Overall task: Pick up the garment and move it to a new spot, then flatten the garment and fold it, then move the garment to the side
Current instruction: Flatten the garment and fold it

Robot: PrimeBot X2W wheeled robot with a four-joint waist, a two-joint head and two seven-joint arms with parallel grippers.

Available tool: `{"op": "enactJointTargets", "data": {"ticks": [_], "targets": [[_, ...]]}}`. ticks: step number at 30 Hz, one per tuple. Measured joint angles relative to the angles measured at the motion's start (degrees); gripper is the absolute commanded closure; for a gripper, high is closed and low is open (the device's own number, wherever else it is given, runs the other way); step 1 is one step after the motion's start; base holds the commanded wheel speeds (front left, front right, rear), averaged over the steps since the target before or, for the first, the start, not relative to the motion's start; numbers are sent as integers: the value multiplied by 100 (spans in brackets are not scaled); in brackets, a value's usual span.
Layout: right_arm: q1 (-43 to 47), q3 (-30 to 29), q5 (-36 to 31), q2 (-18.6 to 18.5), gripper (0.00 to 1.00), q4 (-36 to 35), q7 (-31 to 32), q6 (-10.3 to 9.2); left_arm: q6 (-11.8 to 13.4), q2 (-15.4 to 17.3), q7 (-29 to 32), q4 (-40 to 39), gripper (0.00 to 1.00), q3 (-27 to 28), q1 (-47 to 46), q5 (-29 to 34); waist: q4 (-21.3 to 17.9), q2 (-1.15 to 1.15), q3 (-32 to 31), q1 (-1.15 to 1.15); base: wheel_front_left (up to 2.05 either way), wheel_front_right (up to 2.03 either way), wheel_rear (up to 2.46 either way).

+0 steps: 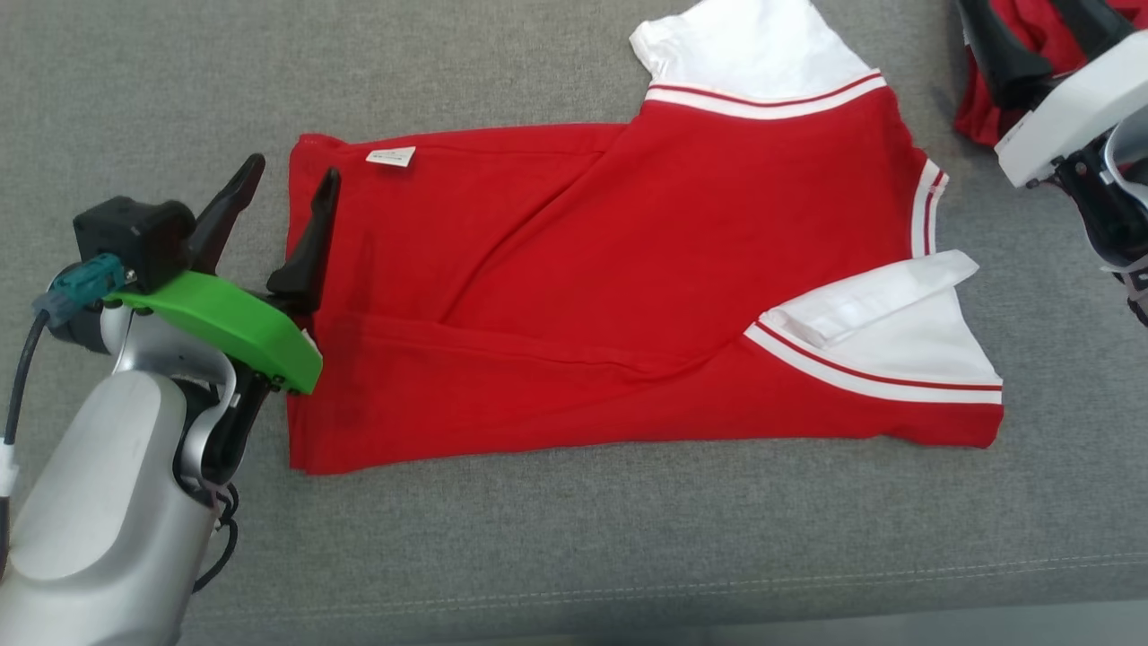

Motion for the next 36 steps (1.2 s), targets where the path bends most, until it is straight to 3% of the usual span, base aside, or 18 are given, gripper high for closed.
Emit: {"op": "enactJointTargets", "data": {"ticks": [19,28,36], "targets": [[-1361,9,-51,257,0,906,810,18,-111,-387,-68,44,0,-149,-956,36,560,0,1176,0,0,0,0],[-1694,40,62,438,0,1430,1192,165,-162,-497,-109,288,0,-274,-1212,45,877,0,1484,1,0,0,0],[-2058,135,26,534,0,1827,1457,175,-180,-570,81,646,0,-324,-1487,33,1055,0,1654,1,0,0,0]]}}
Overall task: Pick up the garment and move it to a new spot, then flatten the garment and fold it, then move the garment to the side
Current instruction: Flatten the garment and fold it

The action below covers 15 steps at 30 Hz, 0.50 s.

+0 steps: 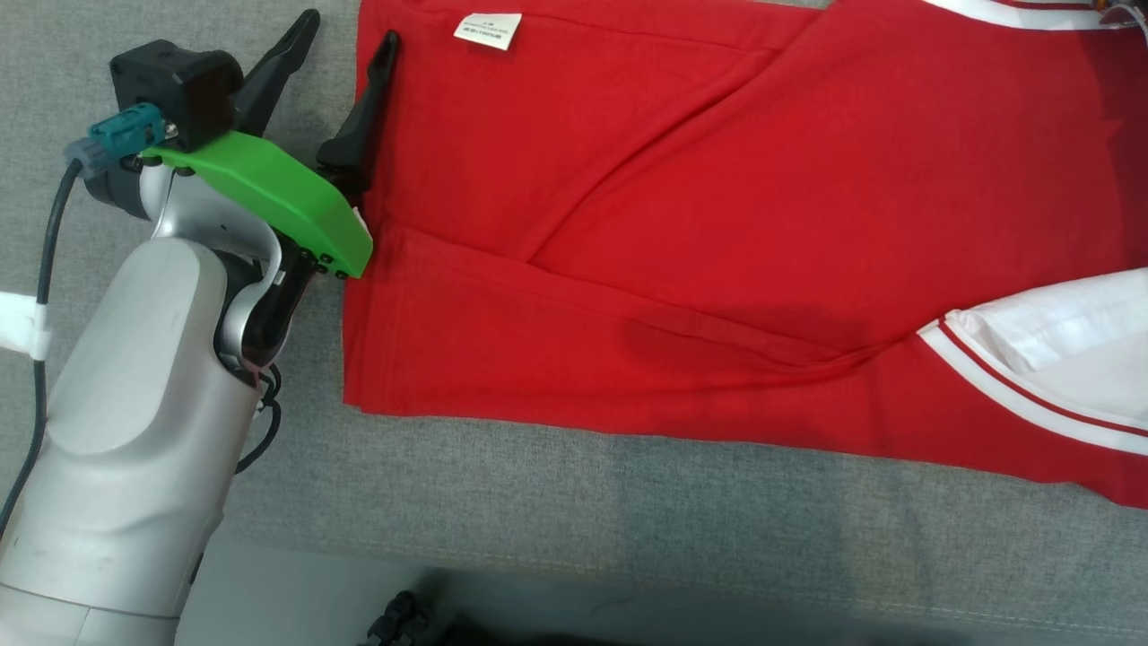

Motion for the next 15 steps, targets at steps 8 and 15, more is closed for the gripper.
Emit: {"op": "enactJointTargets", "data": {"ticks": [8,15], "targets": [[-159,129,10,325,0,121,172,148,-35,-51,174,289,0,-25,-303,-49,-55,0,43,0,0,0,0],[-267,218,14,423,0,289,326,271,-71,-82,447,602,0,-76,-477,-237,-180,0,44,0,0,0,0]]}}
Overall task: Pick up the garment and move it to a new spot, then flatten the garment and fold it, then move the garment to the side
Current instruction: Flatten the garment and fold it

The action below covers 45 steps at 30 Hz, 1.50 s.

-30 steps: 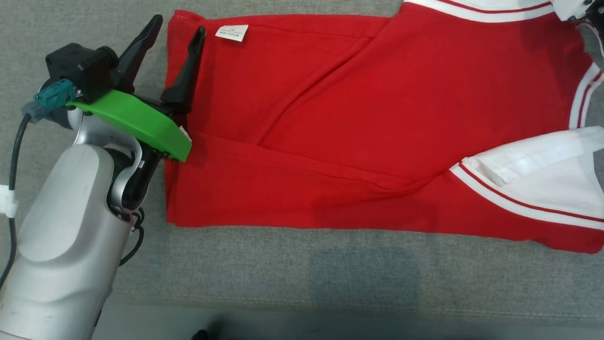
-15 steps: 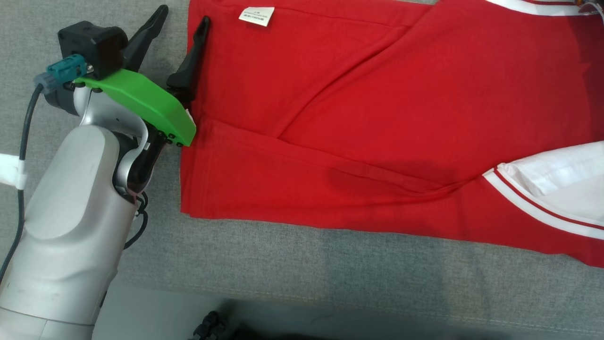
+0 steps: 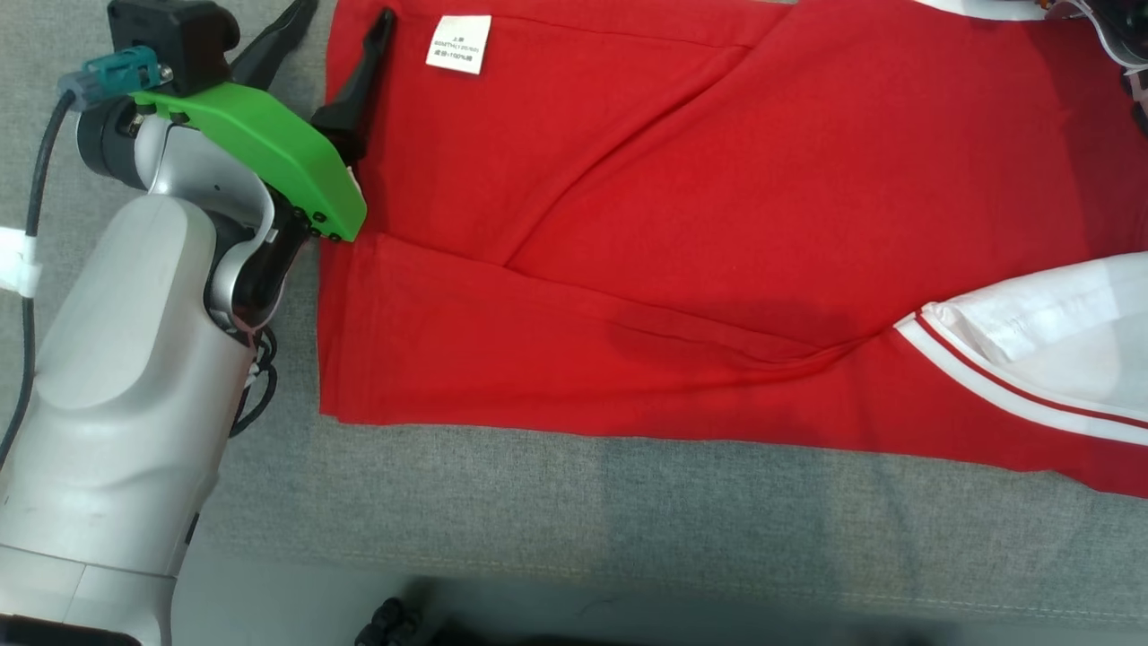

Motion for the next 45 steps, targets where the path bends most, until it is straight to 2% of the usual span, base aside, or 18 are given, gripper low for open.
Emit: {"op": "enactJointTargets", "data": {"ticks": [1,2,3,4,5,6,21,33,39,45], "targets": [[-5,1,2,3,6,18,14,20,-4,-8,15,13,0,-9,-41,-14,-9,0,1,0,0,0,0],[-21,7,4,11,17,38,15,21,-12,-19,19,20,0,-16,-73,-14,-17,0,2,0,0,0,0],[-40,13,4,12,79,68,23,23,-38,-33,18,27,7,-23,-88,-15,-24,0,2,0,0,0,0],[-56,18,4,9,100,100,33,46,-45,-48,18,37,40,-32,-96,-22,-30,0,0,0,0,0,0],[-65,21,4,2,100,135,51,58,-47,-59,18,49,67,-43,-107,-49,-34,0,-3,0,0,0,0],[-65,23,5,-3,100,165,68,71,-48,-63,16,65,100,-54,-118,-68,-37,0,-6,-1,0,0,0],[-70,76,12,172,100,327,-313,169,-63,-67,-314,341,100,-136,-168,-74,-88,0,-216,-1,0,0,0],[196,2,241,238,100,383,-1059,222,-108,1,-858,555,100,-204,-64,-73,-178,0,-515,-1,0,0,0],[643,252,374,552,100,-62,-1412,222,-110,132,-1133,704,100,-285,286,-76,-264,0,-802,-1,0,0,0],[1111,520,603,521,100,-463,-1686,222,-110,153,-1298,839,100,-377,616,-170,-372,0,-1155,-1,0,0,0]]}}
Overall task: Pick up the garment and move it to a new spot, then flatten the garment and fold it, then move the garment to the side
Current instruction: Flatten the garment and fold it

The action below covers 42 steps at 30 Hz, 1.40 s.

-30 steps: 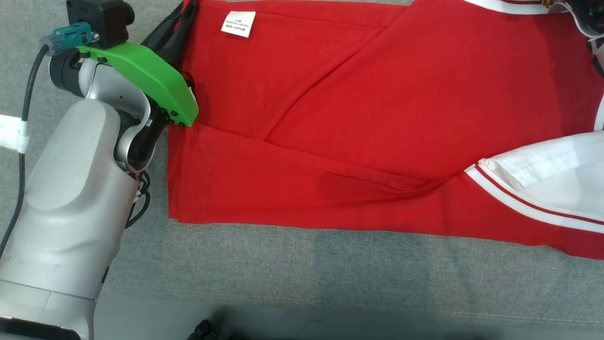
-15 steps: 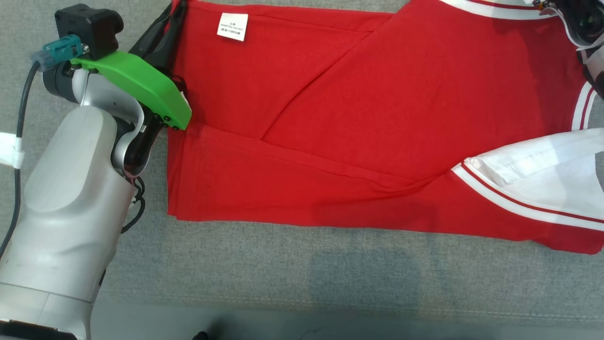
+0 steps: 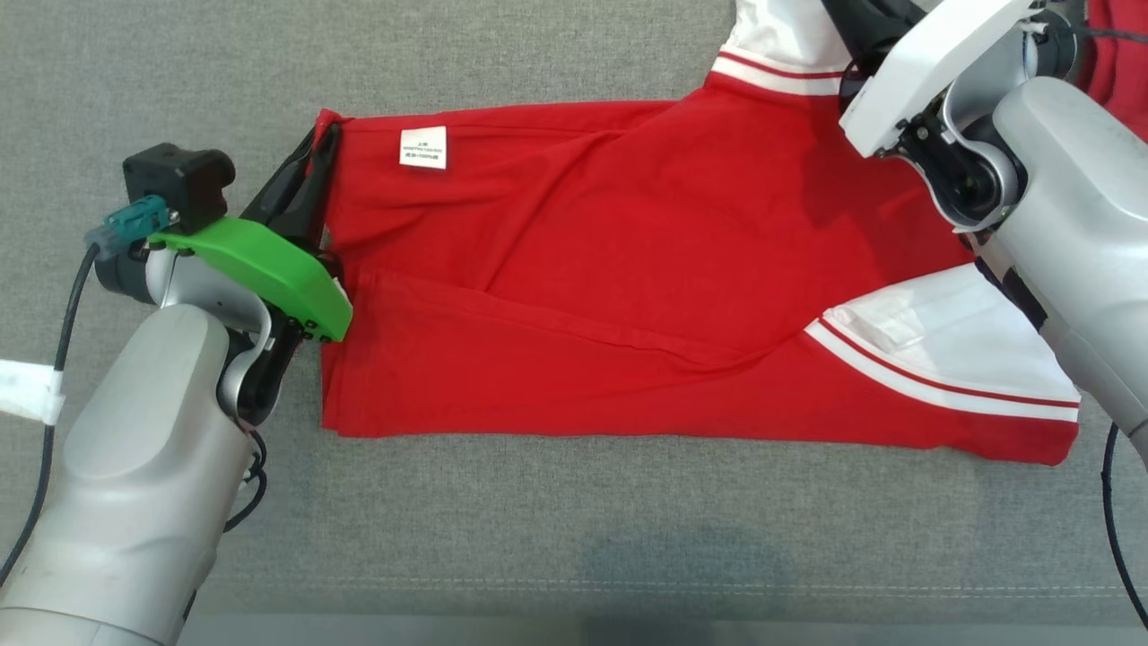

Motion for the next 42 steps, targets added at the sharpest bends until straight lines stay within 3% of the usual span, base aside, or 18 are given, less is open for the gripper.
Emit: {"op": "enactJointTargets", "data": {"ticks": [10,19,31,42], "targets": [[315,60,137,-375,100,-98,-528,0,0,316,-176,276,100,200,289,-236,-284,0,-558,0,0,0,0],[529,153,320,-557,100,-310,-678,0,0,282,-257,248,100,29,292,-240,-505,0,-881,0,0,0,0],[1364,720,467,-589,100,-987,-775,0,0,399,-357,278,100,-118,871,-242,-587,0,-1335,0,0,0,0],[1785,1056,675,-1036,100,-1024,-780,0,0,460,-357,271,100,-192,1207,-299,-731,0,-1529,0,0,0,0]]}}
